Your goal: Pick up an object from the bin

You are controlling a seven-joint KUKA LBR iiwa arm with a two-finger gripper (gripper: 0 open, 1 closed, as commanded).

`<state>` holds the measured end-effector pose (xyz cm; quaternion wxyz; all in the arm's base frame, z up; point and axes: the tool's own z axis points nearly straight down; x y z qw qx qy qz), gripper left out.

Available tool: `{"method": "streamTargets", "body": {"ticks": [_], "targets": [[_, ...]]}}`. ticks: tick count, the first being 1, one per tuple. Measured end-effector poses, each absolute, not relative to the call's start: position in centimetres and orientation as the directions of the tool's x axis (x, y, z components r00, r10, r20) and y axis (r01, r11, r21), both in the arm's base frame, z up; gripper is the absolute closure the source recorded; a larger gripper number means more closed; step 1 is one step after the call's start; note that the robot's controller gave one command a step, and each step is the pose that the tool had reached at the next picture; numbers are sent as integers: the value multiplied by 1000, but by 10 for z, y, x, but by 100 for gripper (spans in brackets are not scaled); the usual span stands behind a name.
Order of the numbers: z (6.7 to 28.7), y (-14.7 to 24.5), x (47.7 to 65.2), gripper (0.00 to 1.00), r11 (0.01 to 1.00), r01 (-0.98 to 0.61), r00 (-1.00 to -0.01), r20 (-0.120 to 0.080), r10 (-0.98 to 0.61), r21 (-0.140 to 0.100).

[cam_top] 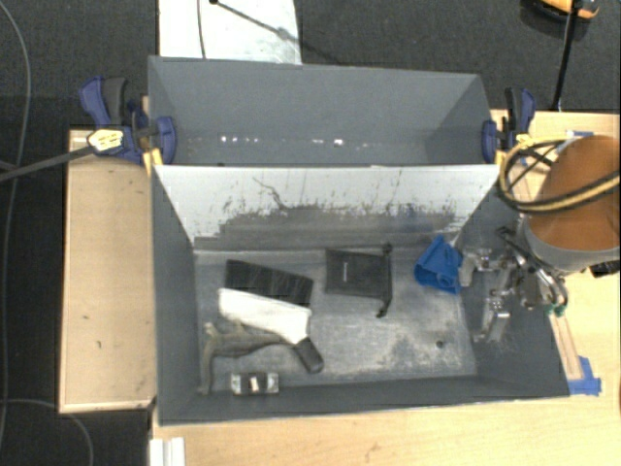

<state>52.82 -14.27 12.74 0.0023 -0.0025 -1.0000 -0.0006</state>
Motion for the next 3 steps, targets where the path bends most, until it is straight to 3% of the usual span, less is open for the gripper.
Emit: {"method": "streamTargets", "body": {"ticks": [1, 2, 3], "targets": [[132, -142, 530, 0, 1000, 1, -1000, -3, 1, -1], [98, -133, 565, 0, 1000, 1, -1000, -15, 1, -4], [89, -128, 579, 0, 994, 106, -994, -28, 106, -1]]}}
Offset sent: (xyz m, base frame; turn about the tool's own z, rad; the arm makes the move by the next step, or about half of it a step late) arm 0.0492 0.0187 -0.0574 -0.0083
